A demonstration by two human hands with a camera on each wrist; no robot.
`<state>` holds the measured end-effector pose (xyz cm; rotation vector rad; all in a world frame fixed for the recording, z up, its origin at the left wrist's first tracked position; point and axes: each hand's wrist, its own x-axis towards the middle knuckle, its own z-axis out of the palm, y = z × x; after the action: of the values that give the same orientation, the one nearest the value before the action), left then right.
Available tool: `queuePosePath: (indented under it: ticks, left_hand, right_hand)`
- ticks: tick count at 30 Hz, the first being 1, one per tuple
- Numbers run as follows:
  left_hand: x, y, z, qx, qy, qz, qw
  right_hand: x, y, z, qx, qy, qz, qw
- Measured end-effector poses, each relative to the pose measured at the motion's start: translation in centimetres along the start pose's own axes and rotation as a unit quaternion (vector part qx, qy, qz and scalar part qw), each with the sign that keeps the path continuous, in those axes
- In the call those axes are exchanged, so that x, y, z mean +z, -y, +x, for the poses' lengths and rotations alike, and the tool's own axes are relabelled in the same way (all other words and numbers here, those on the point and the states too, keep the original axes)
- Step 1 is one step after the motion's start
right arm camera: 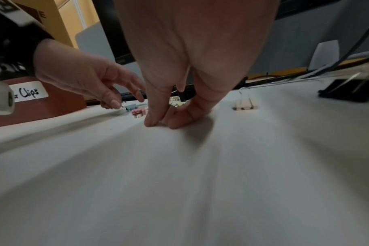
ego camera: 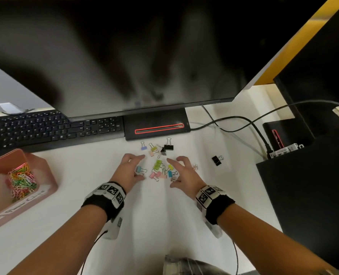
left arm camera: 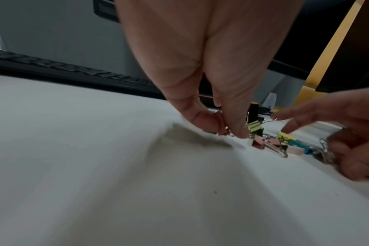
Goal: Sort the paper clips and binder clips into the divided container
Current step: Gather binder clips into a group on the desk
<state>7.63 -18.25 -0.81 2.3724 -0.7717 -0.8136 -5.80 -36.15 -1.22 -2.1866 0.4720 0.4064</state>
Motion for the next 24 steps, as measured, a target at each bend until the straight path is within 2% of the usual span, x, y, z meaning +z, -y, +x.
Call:
queuePosePath:
  ticks: [5,10,15,19,21,24]
  left_hand:
    - [0.8,0.0,1.2,-0.018,-0.018,0.019,0.999]
    - [1.4,0.6,0.5,-0.027,-0.042,0.023,0.998]
    - [1.3,1.2,-0.3,0.007,-0.035,0.008,0.999]
    - [1.7,0.3,-0.9,0.017,0.006,-0.039,0.999]
    - [2.3,-0.5,-0.7,0.007,0.029,-0.027,0.999]
    - [3.2,-1.4,0.0,-0.025,0.011,-0.009,1.0]
  right_hand:
    - [0.7,0.8,2.3,-0.03,-0.012,-0.02,0.999]
    - [0.9,1.0,2.6,-0.028,-0.018,-0.043,0.999]
    - [1.1,1.0,2.4,-0.046,-0.021,-0.058,0.997]
    - [1.2,0.6,2.0,-0.054,-0.045,-0.018,0.997]
    - [1.1,0.4,1.6,-0.053,-0.051,0.005,0.997]
    - [1.2,0.1,1.2,-0.047,-0.057,0.016,0.997]
